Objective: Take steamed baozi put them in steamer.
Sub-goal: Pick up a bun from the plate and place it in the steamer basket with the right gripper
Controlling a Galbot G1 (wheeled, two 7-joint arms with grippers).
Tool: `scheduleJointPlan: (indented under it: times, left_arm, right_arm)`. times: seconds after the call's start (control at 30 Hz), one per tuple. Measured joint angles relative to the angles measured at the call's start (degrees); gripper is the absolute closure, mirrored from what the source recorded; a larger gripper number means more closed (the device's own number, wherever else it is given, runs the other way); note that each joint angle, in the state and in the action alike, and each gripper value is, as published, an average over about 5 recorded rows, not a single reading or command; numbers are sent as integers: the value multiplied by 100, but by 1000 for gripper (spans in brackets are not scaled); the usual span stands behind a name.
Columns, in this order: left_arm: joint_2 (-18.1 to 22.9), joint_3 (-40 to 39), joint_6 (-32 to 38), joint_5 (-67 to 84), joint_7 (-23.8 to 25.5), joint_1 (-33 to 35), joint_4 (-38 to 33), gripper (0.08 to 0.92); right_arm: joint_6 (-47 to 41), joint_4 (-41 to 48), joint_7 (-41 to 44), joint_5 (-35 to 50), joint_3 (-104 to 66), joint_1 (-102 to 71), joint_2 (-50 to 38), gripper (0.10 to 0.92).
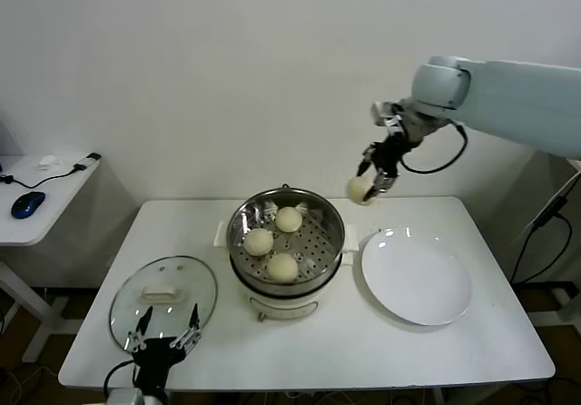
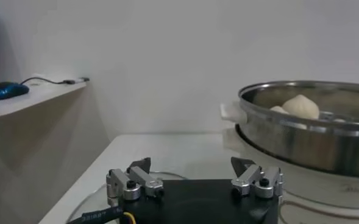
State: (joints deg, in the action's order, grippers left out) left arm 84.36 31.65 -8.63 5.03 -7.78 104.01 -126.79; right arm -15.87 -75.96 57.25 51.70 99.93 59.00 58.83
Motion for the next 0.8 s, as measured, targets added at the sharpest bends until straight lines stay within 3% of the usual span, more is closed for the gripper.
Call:
scheduleJointPlan:
  times: [0.3, 0.8]
  left_arm:
    - [9, -5, 4, -6, 3, 32, -32, 177]
    - [20, 28, -1, 38, 16, -40, 55, 177]
  right_arm:
    - [-683, -290, -735, 471, -65, -380, 617, 397]
    - [-1132, 135, -1359, -14, -315, -1599, 920, 397]
